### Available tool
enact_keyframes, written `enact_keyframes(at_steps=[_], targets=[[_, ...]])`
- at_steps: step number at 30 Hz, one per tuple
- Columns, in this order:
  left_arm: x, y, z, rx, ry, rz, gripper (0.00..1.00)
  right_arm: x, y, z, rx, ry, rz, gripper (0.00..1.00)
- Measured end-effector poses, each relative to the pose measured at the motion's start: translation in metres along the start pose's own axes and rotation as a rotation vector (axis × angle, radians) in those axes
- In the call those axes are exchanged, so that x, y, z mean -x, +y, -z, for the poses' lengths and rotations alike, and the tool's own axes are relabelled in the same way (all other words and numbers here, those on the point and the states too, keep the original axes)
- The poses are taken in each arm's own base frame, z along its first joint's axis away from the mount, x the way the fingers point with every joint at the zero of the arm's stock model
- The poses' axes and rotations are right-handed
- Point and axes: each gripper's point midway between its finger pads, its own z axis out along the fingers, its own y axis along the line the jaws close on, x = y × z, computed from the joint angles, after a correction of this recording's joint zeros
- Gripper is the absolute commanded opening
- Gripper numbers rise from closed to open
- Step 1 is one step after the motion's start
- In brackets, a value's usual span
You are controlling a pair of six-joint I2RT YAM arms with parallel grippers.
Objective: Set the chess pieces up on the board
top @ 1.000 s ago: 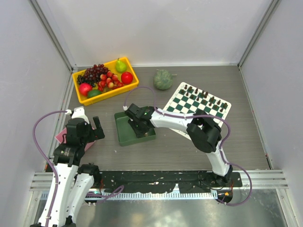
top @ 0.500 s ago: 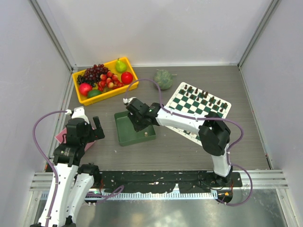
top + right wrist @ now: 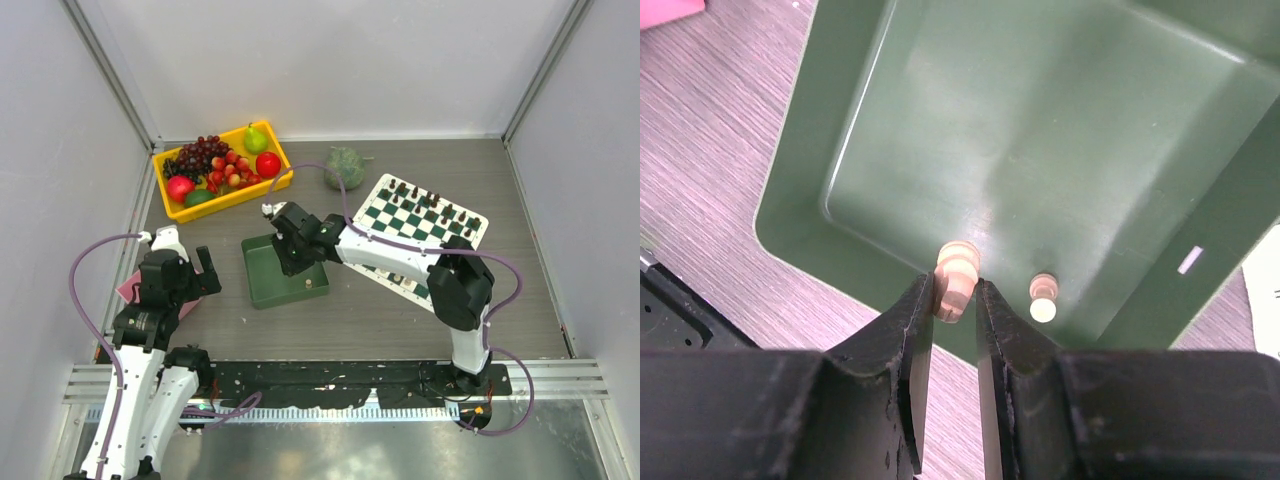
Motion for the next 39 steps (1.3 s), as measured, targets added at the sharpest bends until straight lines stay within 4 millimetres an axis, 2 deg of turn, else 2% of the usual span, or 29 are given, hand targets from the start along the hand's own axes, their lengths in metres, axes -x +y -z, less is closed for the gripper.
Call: enact_keyframes(at_steps=[8, 17, 22, 31, 39], targets=[[0.0, 0.0, 0.0, 0.0, 0.0, 0.0, 0.99, 0.013, -0.022, 0.0, -0.07, -0.042, -0.018, 0.22], [0.0, 0.0, 0.0, 0.0, 0.0, 0.0, 0.99, 0.012, -0.037, -0.045, -0.145, 0.004, -0.011, 0.24], [0.0, 0.0, 0.0, 0.0, 0.0, 0.0, 0.99, 0.011, -0.039, -0.058, -0.16, 0.02, -0.005, 0.25], [0.0, 0.0, 0.0, 0.0, 0.0, 0.0, 0.99, 0.002, -0.043, -0.065, -0.176, 0.053, 0.0, 0.28], [0.0, 0.0, 0.0, -0.001, -0.002, 0.0, 0.99, 0.003, -0.042, -0.069, -0.176, 0.063, 0.001, 0.41]])
